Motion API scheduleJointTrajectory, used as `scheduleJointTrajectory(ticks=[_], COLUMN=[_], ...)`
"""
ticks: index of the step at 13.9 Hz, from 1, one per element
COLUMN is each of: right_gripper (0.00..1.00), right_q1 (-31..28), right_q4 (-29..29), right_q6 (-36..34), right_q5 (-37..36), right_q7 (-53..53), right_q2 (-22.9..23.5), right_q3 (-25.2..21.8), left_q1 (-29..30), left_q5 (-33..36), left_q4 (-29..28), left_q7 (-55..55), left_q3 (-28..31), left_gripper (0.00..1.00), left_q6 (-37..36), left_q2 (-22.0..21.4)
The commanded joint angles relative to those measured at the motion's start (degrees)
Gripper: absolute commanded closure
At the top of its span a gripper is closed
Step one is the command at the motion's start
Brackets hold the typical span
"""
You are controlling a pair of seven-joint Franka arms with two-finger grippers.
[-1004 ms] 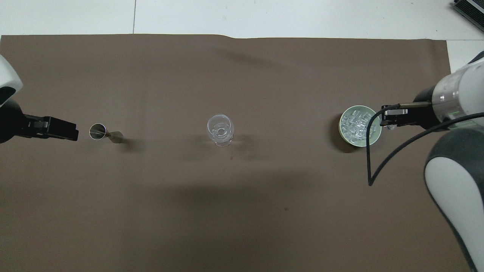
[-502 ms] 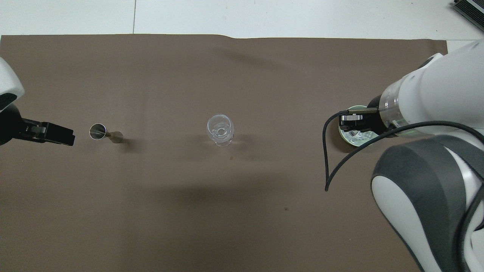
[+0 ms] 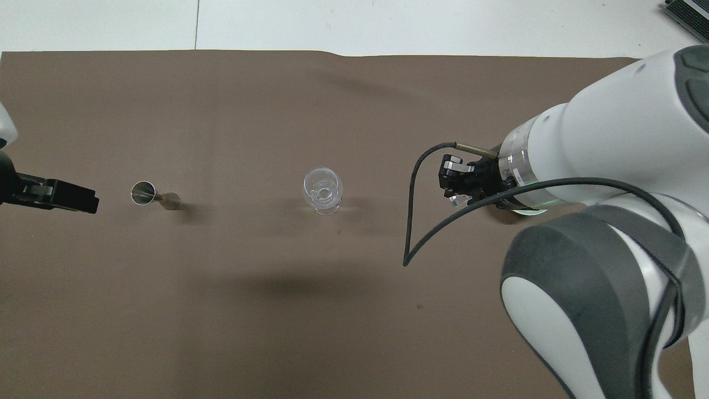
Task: Pour wine and add ice with both arms
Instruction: 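Carry the ice with the right gripper over the clear cup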
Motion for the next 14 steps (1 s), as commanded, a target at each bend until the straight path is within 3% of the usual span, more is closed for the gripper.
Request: scheduleJointTrajectory(ticks=[1,6,14], right_gripper=[1.0,1.0,1.0], right_q1=[1.04,8.07,13.08], right_q4=[3.77,7.27,12.28], right_q6=[0.07,2.79,9.82], right_q5=[1.89,1.1,-2.06], right_q7=[4.05,11.7,13.36], right_q2=[3.4,8.58,17.01], right_q3=[0.03,0.03,-0.15], left_q1=[0.15,0.15,0.23], left_q5=[0.45,0.45,0.45], left_q4=[-0.43,-0.34,-0.34], left_q7=[0.99,0.91,0.91], left_q3=[0.12,0.21,1.0], left_gripper=[0.0,0.0,0.0], left_q6=[-0.69,-0.7,-0.78], left_q2=[-1.0,-1.0,-1.0])
